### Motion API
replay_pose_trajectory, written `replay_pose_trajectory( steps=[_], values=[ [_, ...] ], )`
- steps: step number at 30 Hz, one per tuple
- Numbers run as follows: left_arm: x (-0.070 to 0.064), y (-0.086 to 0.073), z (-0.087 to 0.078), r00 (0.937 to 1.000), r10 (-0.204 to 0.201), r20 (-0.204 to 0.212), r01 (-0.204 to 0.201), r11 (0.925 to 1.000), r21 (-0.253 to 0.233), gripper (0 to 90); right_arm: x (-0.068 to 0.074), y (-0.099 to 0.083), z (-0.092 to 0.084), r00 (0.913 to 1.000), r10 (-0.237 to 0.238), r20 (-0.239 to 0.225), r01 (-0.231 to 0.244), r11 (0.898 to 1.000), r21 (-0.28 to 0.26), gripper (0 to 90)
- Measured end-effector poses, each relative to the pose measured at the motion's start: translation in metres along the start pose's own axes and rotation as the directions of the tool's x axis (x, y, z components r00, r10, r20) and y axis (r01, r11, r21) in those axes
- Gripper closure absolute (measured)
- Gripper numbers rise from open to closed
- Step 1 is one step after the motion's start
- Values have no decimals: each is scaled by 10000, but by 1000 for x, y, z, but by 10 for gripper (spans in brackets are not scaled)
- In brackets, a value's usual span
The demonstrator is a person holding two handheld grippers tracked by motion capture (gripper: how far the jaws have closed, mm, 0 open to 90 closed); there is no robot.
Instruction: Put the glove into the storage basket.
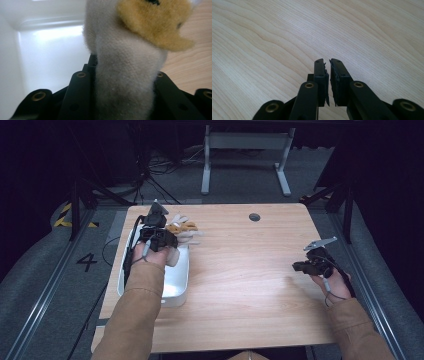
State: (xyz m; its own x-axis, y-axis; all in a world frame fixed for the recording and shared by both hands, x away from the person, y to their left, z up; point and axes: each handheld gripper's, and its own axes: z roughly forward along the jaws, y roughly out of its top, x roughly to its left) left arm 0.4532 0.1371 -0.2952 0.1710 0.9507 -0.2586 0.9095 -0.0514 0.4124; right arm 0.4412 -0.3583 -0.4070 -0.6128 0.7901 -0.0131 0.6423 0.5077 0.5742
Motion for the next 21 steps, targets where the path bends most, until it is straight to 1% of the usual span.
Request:
replay_pose_trajectory(
  steps=[2, 3, 6, 7, 8, 9, 11, 13, 14, 17, 21],
  values=[
    [5, 1, 1, 9997, -235, 75, 234, 9997, 94, 685, 0, 0, 1, 10000, 9, -16, -9, 10000, 5, 836],
    [7, 1, 2, 9994, -343, 31, 343, 9994, 69, 684, 0, 0, 1, 10000, -38, -27, 38, 10000, 14, 836],
    [9, 0, 2, 9986, -498, -189, 497, 9987, -55, 684, 0, 0, 1, 10000, -54, -11, 54, 10000, 45, 836],
    [11, -1, 2, 9985, -494, -222, 493, 9988, -69, 683, 0, 0, 1, 10000, -53, -12, 53, 10000, 33, 836],
    [14, -3, 3, 9980, -534, -332, 535, 9986, 7, 682, 0, 0, 1, 10000, -44, -8, 44, 10000, 18, 836],
    [14, -3, 3, 9980, -534, -332, 535, 9986, 7, 681, 0, 0, 1, 10000, -44, -8, 44, 10000, 18, 836],
    [19, -5, 4, 9957, -802, -454, 800, 9968, -78, 681, 0, 0, 1, 10000, 6, 27, -6, 10000, 40, 836],
    [25, -7, 5, 9931, -1031, -552, 1021, 9945, -213, 681, 0, -1, 2, 10000, -71, 9, 71, 9999, 74, 836],
    [27, -8, 5, 9922, -1112, -568, 1099, 9936, -243, 681, 1, -1, 2, 10000, -7, 33, 7, 10000, 90, 836],
    [32, -11, 7, 9900, -1290, -576, 1277, 9915, -258, 681, 1, 0, 2, 10000, -59, 41, 58, 9999, 96, 835],
    [37, -15, 10, 9876, -1401, -710, 1381, 9899, -318, 681, 1, 0, 3, 9999, -96, 48, 96, 9999, 85, 835]
  ],
)
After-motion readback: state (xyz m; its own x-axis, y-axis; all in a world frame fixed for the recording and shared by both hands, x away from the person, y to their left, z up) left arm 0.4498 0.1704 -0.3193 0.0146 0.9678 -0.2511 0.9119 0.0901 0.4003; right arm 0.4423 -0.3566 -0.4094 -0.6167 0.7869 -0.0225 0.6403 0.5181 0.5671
